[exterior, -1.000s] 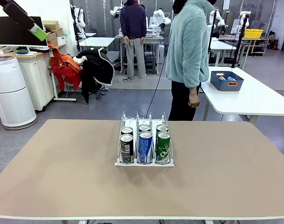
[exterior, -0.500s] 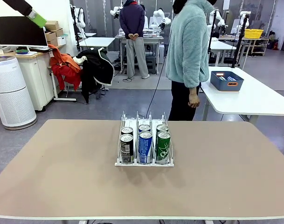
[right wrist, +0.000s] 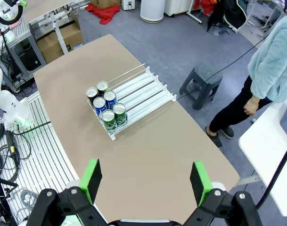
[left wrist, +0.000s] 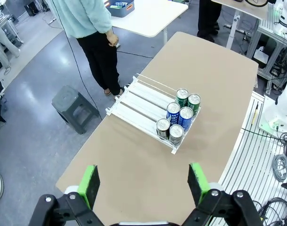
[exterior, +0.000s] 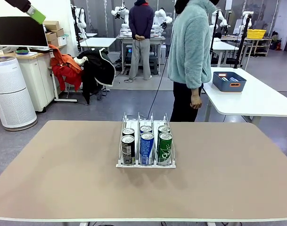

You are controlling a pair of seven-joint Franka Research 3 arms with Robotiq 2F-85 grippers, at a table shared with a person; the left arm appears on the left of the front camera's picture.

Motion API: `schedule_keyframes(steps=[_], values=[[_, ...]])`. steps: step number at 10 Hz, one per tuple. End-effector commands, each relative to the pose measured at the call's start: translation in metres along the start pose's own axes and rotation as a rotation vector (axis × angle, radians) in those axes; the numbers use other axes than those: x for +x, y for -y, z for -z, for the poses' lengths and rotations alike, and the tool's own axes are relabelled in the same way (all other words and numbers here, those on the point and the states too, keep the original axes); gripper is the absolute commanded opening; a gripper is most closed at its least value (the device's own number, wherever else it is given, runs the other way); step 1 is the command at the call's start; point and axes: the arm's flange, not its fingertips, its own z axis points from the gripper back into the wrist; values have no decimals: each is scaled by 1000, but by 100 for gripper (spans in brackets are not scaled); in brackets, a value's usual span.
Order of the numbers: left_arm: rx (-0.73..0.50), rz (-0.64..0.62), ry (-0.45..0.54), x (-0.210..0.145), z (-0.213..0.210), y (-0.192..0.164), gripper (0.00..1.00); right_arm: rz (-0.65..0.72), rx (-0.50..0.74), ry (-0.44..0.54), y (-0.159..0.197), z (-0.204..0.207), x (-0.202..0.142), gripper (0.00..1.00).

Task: Fill the beverage cans into the dispenser.
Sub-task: Pick up the Pepsi coke handed by the human.

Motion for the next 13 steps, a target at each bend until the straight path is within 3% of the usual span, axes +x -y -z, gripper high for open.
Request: schedule_keyframes(steps=[1,13], values=[[1,2,-3,0,0,0,100,-1,1,-2,-1,0,0,100],[1,2,-3,0,0,0,100,-1,1,-2,-1,0,0,100]])
